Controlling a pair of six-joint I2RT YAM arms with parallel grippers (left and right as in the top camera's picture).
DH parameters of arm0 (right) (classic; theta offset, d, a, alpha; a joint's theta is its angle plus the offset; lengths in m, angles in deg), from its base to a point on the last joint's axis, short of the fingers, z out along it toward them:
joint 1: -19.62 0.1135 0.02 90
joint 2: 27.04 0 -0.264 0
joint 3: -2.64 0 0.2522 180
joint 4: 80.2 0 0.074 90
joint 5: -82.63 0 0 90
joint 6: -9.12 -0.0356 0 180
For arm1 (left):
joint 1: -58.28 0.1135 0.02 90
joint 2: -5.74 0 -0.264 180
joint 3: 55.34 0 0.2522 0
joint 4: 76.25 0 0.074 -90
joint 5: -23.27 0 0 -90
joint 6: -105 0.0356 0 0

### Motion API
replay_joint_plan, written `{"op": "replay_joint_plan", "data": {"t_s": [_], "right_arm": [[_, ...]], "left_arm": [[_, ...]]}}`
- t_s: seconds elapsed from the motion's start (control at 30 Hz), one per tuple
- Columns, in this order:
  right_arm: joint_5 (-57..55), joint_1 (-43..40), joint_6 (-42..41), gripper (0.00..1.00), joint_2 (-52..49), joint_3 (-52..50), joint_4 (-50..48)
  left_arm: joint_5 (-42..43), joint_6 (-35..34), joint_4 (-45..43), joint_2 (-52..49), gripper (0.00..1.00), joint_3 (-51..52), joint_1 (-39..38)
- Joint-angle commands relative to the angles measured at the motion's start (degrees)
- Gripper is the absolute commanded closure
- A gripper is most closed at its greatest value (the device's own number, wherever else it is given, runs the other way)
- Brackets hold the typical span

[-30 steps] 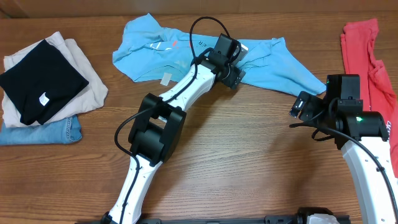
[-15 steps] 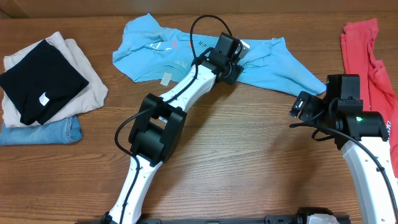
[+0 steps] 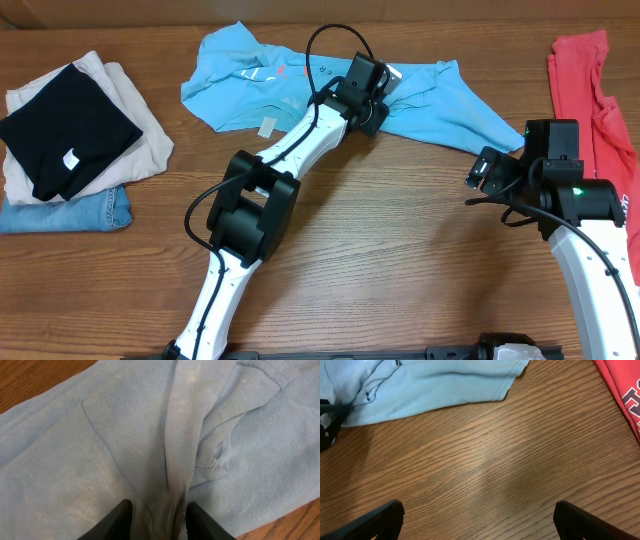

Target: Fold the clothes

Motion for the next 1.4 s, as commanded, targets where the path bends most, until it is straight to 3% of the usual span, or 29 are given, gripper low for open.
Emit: {"op": "replay_joint_plan", "data": {"t_s": [0.0,0.03,0.27,0.43,0.63,0.77,0.93,1.13,1.37], "right_arm": [[0.04,-0.15,-0.28,0.0,0.63,0.92,-0.31],[0.04,-0.15,-0.28,0.0,0.63,0.92,-0.31],[0.04,-0.15,-0.28,0.0,0.63,0.92,-0.31],[0.02,-0.15,-0.28,0.0,0.63,0.92,-0.31],[0.02,-0.15,-0.28,0.0,0.63,0.92,-0.31],[0.02,-0.15,-0.28,0.0,0.63,0.92,-0.31],[0.02,-0.15,-0.26,0.0,0.61,0.92,-0.63],[0.02,-0.15,-0.26,0.0,-0.04,0.92,-0.92],[0.9,-0.15,-0.17,0.0,-3.56,0.85,-0.48]], "left_arm": [[0.92,0.33,-0.24,-0.52,0.6,-0.57,-0.28],[0.96,0.33,-0.28,-0.55,0.56,-0.35,-0.31],[1.03,0.35,-0.42,-1.92,0.59,-0.31,-0.52],[1.01,0.37,-0.81,-2.03,0.67,-0.39,-0.52],[0.83,0.37,0.15,-2.01,0.94,-0.44,-0.52],[0.39,0.35,3.02,-0.52,0.96,-0.46,-0.52],[-0.52,-0.2,11.69,7.52,0.96,-0.46,-0.46],[-7.21,-4.96,26.58,20.85,0.96,-0.46,0.28],[-7.69,-7.8,41.68,32.24,0.96,-0.46,1.81]]}}
